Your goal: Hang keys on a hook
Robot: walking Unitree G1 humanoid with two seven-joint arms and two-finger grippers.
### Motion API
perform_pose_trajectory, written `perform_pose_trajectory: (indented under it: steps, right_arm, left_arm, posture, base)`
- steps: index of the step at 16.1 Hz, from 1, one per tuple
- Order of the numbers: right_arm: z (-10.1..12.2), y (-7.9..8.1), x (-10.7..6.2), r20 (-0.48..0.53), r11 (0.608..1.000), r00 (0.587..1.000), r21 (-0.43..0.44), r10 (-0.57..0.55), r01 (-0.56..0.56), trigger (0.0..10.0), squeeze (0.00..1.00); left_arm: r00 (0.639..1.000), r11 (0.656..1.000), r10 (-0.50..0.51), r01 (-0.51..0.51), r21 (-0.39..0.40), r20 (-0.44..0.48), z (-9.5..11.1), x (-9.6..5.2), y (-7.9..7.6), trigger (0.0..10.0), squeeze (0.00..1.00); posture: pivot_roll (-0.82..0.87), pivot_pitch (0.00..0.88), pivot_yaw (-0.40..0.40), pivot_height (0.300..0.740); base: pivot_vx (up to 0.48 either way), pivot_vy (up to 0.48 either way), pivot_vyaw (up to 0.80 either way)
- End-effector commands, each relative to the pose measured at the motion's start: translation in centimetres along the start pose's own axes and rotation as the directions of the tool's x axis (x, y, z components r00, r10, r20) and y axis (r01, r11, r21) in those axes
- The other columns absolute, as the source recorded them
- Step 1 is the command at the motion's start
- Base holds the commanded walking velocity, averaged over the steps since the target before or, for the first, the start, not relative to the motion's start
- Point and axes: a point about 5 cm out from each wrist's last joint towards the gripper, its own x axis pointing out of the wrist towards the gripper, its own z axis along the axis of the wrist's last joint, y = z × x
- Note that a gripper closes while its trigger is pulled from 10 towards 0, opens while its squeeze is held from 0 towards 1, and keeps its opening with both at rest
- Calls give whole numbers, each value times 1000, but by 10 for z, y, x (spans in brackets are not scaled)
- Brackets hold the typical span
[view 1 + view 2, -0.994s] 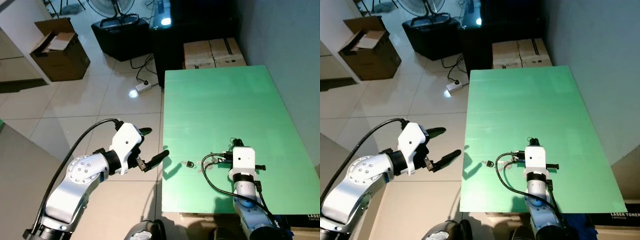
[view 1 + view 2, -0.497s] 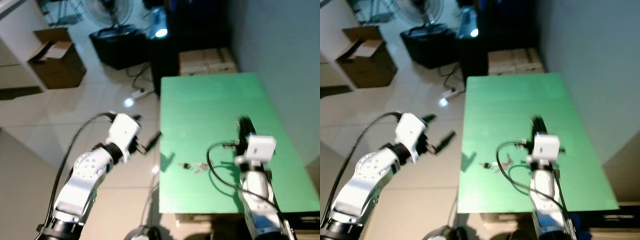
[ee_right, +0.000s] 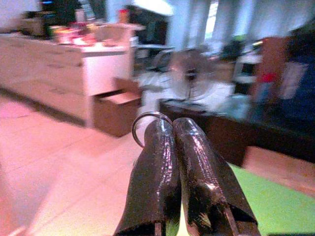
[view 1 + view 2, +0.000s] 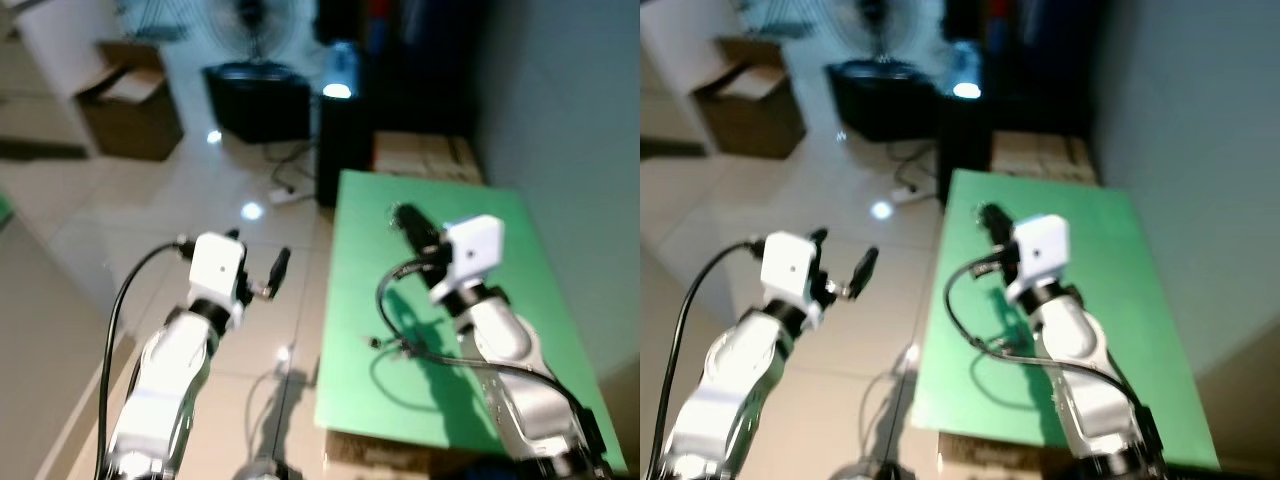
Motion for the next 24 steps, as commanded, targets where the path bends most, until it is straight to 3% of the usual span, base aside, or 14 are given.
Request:
perform_pose_trajectory:
  steps: [1,3,8,10,15,18,20,24]
  right_arm:
    - [0,4,1,-39,998,997,18,66,-65,10000,0]
    - [-6,6,-1,-70,995,994,62,84,-80,10000,0]
    - [-21,-4,-12,-112,989,992,133,-51,66,10000,0]
    - [-24,-10,-15,-105,969,988,205,-117,136,10000,0]
    - [-30,-16,-12,-165,979,978,131,-131,154,10000,0]
    - [-30,-17,-7,-160,982,981,137,-109,131,10000,0]
    - [-29,-15,-5,-158,984,983,134,-97,119,10000,0]
    - [-26,-24,-2,-156,987,983,107,-101,118,10000,0]
  left_arm:
    - [999,998,41,-41,47,11,7,-2,3,10000,0]
    - [998,996,58,-58,68,-1,6,-4,5,10000,0]
    - [994,988,108,-108,111,-1,9,7,16,10000,0]
    - [995,986,103,-103,133,9,11,10,15,10000,0]
    - [992,983,125,-126,130,19,13,17,14,10000,0]
    - [982,974,191,-189,124,-6,8,16,19,10000,0]
    - [977,974,213,-211,78,-23,7,18,20,10000,0]
    - [985,985,171,-172,28,36,11,25,13,10000,0]
  posture:
    - [-32,0,-25,740]
    - [-25,0,-24,740]
    - [-51,0,33,740]
    - [-43,0,33,740]
    - [-41,0,25,740]
    - [-41,0,7,740]
    - [-56,0,8,740]
    - [-71,0,-4,740]
  base:
    - [0,0,800]
    - [0,0,800]
    - [0,0,800]
    - [0,0,800]
    - [0,0,800]
    - [0,0,800]
    - [0,0,800]
    - [0,0,800]
